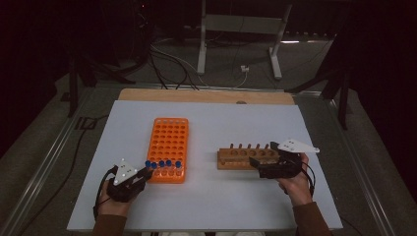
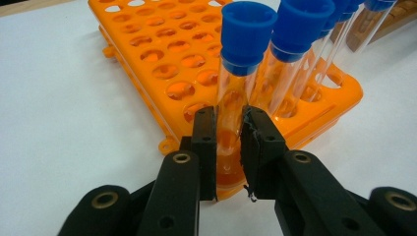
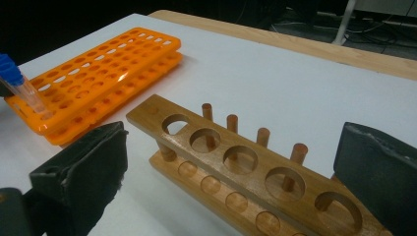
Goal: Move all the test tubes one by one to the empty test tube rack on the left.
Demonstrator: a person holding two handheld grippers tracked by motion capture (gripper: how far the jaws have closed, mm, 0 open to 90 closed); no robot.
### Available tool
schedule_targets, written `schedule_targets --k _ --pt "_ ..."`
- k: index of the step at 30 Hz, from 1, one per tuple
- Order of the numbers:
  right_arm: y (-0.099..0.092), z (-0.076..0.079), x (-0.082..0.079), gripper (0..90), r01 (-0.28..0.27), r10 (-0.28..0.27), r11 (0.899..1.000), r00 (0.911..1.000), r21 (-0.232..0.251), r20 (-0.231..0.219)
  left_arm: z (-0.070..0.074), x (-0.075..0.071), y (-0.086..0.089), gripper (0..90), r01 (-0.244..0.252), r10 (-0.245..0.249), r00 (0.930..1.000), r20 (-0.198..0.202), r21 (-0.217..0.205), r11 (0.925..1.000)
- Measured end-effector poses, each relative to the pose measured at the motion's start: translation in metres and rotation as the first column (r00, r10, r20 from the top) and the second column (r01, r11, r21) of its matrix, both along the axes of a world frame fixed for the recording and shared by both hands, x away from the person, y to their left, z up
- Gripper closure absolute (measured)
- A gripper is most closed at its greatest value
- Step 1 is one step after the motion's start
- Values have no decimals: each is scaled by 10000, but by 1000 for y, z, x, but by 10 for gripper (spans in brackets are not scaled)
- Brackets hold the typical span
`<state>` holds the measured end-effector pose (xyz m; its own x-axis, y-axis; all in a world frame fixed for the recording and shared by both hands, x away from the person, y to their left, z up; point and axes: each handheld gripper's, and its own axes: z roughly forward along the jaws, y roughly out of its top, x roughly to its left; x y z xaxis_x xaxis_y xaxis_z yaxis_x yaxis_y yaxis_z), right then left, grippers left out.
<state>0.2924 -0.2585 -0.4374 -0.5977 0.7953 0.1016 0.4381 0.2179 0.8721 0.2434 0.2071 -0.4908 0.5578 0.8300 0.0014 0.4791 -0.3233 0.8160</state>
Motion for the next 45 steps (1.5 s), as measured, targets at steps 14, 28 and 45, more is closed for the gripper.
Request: schedule_targets --k 14,28,45 --pt "-6 -3 -4 1 39 -39 9999 10000 98 47 -1 -1 7 772 -63 47 9997 -245 -664 9978" --pt "-16 -4 -10 2 119 -131 9993 9994 356 318 5 -5 15 517 -76 67 10000 -64 -1542 9880" --pt "-31 -15 -25 1 335 -401 9960 9960 826 798 30 -21 33 152 -698 1125 9788 1711 -2378 9688"
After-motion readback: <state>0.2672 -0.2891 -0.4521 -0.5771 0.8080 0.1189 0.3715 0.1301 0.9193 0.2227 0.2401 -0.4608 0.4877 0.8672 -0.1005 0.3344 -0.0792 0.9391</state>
